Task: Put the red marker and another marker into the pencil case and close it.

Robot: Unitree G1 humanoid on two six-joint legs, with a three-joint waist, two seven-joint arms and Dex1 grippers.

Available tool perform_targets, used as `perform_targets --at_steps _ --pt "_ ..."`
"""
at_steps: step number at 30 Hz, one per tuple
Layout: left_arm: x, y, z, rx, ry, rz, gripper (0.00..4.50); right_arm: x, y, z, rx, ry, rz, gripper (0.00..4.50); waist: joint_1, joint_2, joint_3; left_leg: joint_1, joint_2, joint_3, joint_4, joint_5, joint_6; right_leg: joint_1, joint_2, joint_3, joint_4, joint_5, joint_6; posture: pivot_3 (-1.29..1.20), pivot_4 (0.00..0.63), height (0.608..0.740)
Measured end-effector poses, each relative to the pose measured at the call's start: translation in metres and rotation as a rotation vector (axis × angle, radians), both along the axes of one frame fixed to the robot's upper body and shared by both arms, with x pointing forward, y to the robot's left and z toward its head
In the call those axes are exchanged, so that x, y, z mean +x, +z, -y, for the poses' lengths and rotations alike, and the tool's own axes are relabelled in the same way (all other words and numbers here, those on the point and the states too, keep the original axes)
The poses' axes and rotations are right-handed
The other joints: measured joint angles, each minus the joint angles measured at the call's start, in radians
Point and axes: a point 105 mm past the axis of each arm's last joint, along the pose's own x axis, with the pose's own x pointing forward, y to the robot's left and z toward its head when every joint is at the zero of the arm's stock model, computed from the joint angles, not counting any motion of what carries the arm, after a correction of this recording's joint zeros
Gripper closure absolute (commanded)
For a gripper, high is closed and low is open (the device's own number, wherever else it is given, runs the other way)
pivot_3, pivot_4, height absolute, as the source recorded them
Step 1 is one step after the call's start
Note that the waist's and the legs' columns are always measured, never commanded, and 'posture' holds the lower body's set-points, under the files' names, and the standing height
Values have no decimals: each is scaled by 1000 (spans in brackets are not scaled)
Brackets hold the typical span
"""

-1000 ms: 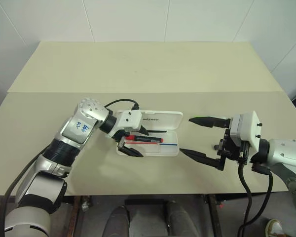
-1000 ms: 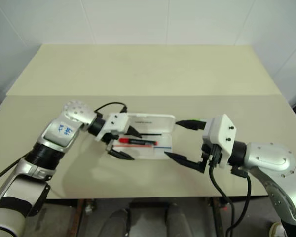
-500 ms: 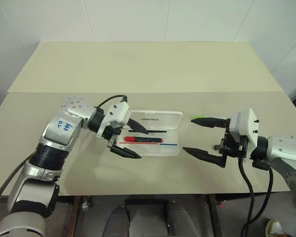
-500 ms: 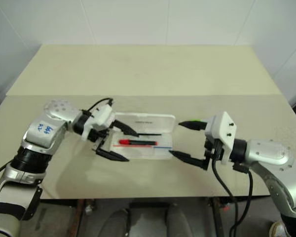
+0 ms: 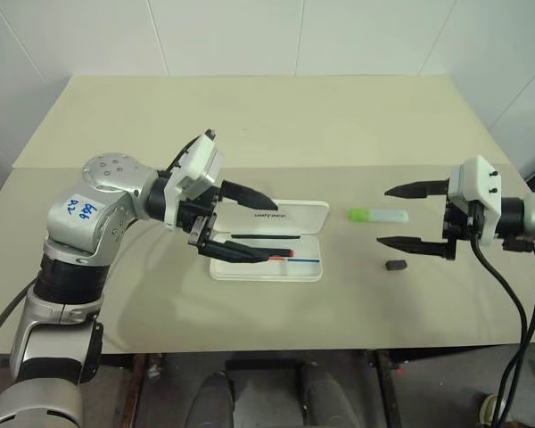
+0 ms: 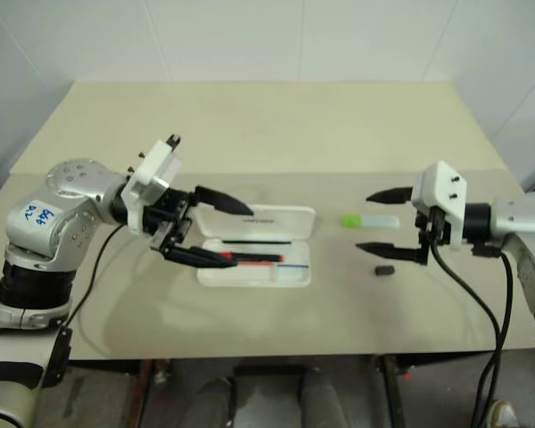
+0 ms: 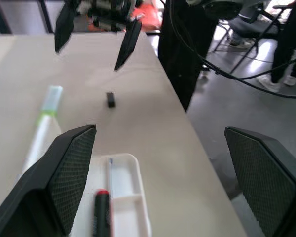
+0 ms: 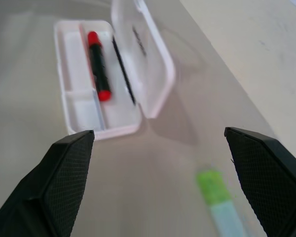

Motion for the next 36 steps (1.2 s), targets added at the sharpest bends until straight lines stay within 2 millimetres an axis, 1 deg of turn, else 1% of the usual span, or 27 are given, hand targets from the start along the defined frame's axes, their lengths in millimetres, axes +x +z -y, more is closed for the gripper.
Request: perform_targets --at_steps 4,8,11,17,20,23,27,33,36 --pt "13 0 0 12 81 55 23 24 -5 6 -66 20 -1 0 -8 0 0 0 0 0 -1 0 0 0 0 0 0 0 0 0 150 740" --pt "21 0 1 21 140 90 23 41 -19 12 -122 25 -31 0 -18 1 0 -1 0 0 -2 0 -1 -1 0 0 -1 0 0 0 150 740" --pt "25 0 2 14 171 100 23 50 -26 16 -154 19 -42 0 -20 1 1 -1 0 0 -2 1 -1 -1 -1 0 -1 0 0 0 150 740" --pt "31 -3 8 25 223 109 23 69 -39 34 -223 -65 -74 0 -23 1 1 0 -1 0 -2 1 -3 -1 -1 0 0 0 1 0 150 740" --pt "32 -3 7 26 235 115 23 75 -45 39 -244 -100 -85 0 -24 1 1 0 -1 0 -2 2 -3 -1 -1 0 0 0 1 0 150 740" --pt "33 -3 7 26 238 118 23 78 -46 43 -263 -131 -84 0 -26 2 1 0 -1 0 -3 3 -5 -1 -1 0 0 0 1 0 150 740" --pt "33 -3 8 25 237 119 23 86 -46 39 -286 -151 -69 0 -31 2 1 0 -1 0 -3 3 -6 -1 -1 0 1 0 1 0 150 740" --pt "32 -3 9 22 232 117 23 95 -53 25 -322 -155 -71 0 -43 2 1 0 -1 0 -3 5 -9 -1 -1 0 1 1 1 0 150 740" --pt "32 -3 9 22 232 117 23 99 -53 17 -330 -148 -68 0 -48 2 1 0 -1 0 -3 5 -9 -1 -1 0 1 1 2 0 150 740"
